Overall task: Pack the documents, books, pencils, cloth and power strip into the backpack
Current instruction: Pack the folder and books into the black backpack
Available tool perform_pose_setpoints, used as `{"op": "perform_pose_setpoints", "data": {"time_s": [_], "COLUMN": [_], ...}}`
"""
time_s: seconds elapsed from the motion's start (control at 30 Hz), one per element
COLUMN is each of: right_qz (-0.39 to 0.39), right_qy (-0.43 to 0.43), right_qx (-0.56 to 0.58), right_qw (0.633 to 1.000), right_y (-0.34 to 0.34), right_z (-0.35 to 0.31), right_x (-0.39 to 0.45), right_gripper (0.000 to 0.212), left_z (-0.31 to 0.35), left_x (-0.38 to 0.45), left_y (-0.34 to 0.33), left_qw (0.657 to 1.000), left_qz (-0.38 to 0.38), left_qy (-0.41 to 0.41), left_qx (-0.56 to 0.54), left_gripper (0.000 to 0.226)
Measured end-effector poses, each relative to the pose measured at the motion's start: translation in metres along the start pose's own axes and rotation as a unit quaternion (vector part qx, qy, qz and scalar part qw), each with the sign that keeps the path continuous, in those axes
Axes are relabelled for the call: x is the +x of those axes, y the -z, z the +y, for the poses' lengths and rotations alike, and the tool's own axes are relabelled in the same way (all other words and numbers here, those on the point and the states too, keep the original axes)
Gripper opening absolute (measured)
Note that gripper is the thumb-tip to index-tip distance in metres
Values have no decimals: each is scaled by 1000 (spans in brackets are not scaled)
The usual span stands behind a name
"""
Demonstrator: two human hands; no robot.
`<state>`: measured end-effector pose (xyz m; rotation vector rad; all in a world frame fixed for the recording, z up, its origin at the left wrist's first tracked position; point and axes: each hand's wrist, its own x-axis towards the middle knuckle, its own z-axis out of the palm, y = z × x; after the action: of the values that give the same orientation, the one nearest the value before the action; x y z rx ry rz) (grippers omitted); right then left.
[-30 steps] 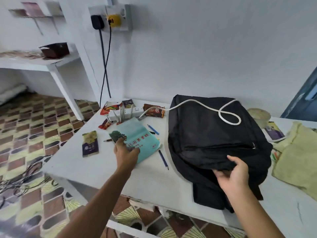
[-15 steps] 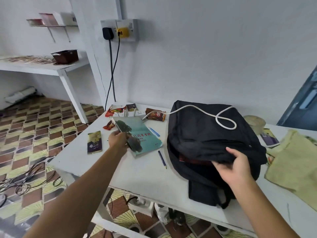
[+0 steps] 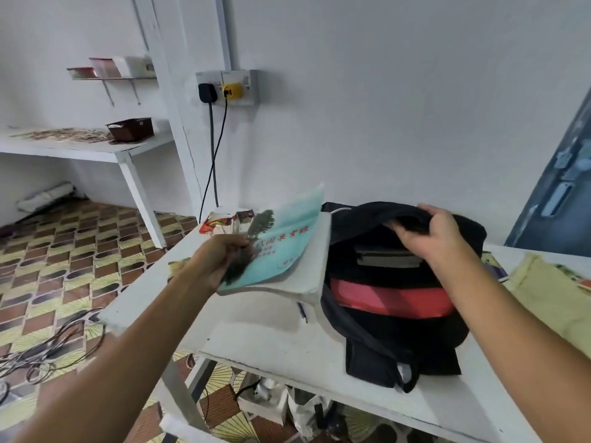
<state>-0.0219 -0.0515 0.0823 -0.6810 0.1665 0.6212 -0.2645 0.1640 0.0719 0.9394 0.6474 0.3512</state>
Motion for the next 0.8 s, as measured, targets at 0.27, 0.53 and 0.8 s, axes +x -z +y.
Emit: {"op": "perform_pose_setpoints", "data": {"time_s": [0.27,0.53,0.8], "right_qz": [26,-24,-54], "right_qy": [12,9,-25], "right_qx": [-65,-104,-117], "right_qw": [997,994,991], "right_y": [-27,-40,-16], "right_z": [-33,-17,-26], "right_x": [5,-12,-18], "right_gripper": [19,16,17], "left_z": [-48,-91,-103], "left_x": [3,22,56], "left_y": [-26,-85,-122], "left_qw": [957,938,981], "left_qz": [-249,-264,-129], "left_qy": [135,188,146], "left_qx": [57,127,-5], "left_gripper": [34,51,27]}}
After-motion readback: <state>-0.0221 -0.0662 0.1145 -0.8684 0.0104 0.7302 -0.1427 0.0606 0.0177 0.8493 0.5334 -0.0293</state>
